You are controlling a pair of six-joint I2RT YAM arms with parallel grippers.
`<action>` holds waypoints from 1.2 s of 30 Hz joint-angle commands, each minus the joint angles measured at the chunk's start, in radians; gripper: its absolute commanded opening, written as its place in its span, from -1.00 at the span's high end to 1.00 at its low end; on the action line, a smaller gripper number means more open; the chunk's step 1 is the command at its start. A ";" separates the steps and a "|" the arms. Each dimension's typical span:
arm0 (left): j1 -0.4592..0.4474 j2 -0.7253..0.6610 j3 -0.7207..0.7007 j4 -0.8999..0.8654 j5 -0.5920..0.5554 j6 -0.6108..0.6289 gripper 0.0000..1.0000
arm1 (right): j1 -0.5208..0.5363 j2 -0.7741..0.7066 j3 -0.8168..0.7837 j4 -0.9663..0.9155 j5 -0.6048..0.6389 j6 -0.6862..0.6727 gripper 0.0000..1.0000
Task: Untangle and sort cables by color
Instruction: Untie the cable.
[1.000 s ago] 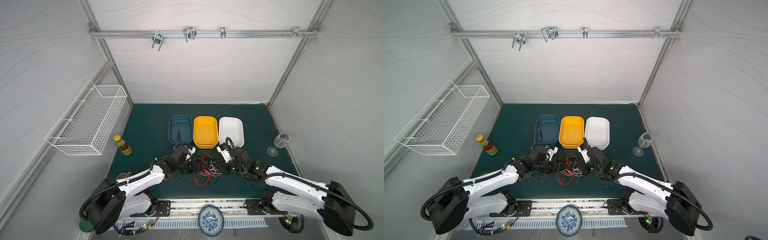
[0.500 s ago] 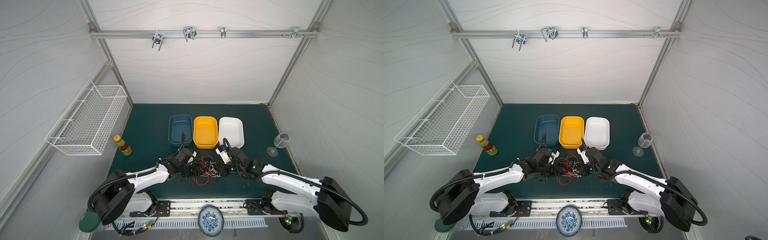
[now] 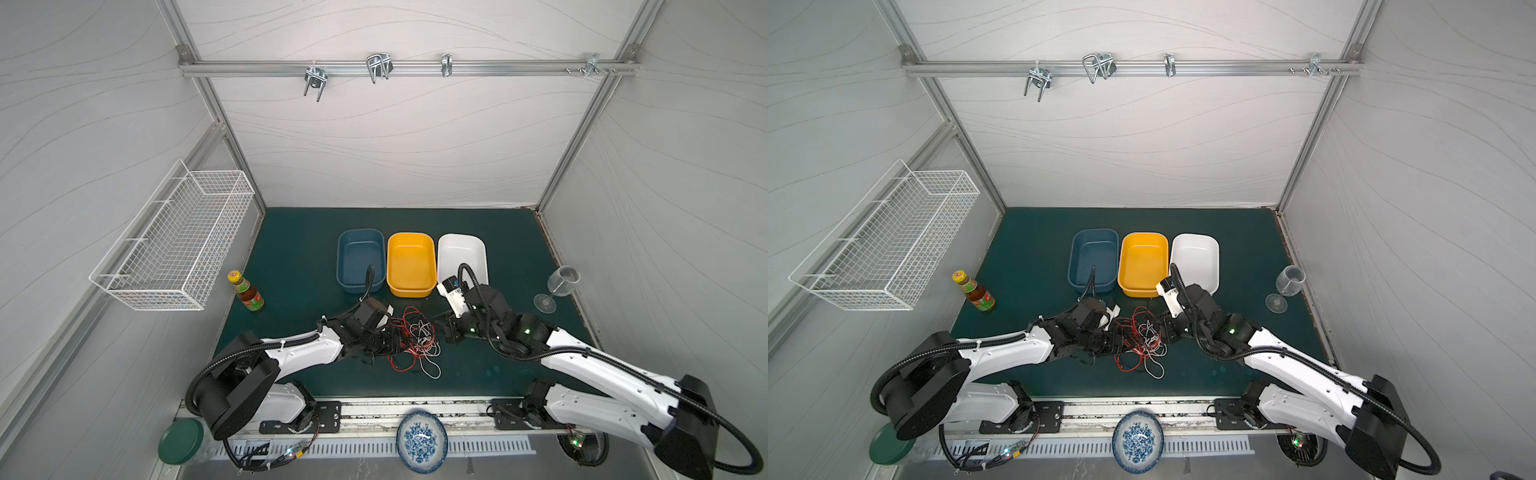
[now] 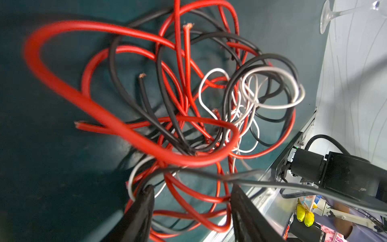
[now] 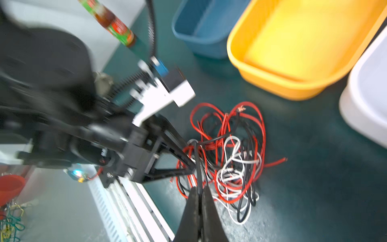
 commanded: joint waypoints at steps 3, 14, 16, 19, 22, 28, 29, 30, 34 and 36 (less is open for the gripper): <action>-0.003 0.025 0.034 -0.005 -0.039 0.015 -0.18 | -0.010 -0.067 0.127 -0.147 0.081 -0.065 1.00; -0.002 0.030 0.084 -0.047 -0.047 0.030 -0.19 | -0.070 -0.086 0.435 -0.349 0.224 -0.148 1.00; -0.003 0.020 0.091 -0.055 -0.047 0.033 -0.19 | -0.091 -0.090 0.475 -0.368 0.229 -0.155 1.00; -0.004 -0.002 0.099 -0.077 -0.065 0.040 -0.21 | -0.127 -0.098 0.542 -0.394 0.252 -0.165 1.00; -0.002 -0.002 0.110 -0.087 -0.066 0.047 -0.22 | -0.166 -0.101 0.605 -0.405 0.286 -0.169 1.00; -0.003 0.020 0.118 -0.080 -0.058 0.042 -0.23 | -0.236 -0.056 0.769 -0.450 0.343 -0.170 1.00; -0.004 0.021 0.119 -0.082 -0.055 0.040 -0.23 | -0.244 -0.049 0.796 -0.456 0.360 -0.170 1.00; -0.002 0.020 0.121 -0.084 -0.055 0.040 -0.23 | -0.249 -0.044 0.811 -0.457 0.372 -0.174 1.00; -0.003 -0.014 0.147 -0.122 -0.062 0.047 -0.26 | -0.253 -0.021 0.875 -0.482 0.481 -0.204 1.00; -0.003 -0.042 0.166 -0.154 -0.073 0.052 -0.28 | -0.257 -0.023 0.895 -0.475 0.550 -0.226 1.00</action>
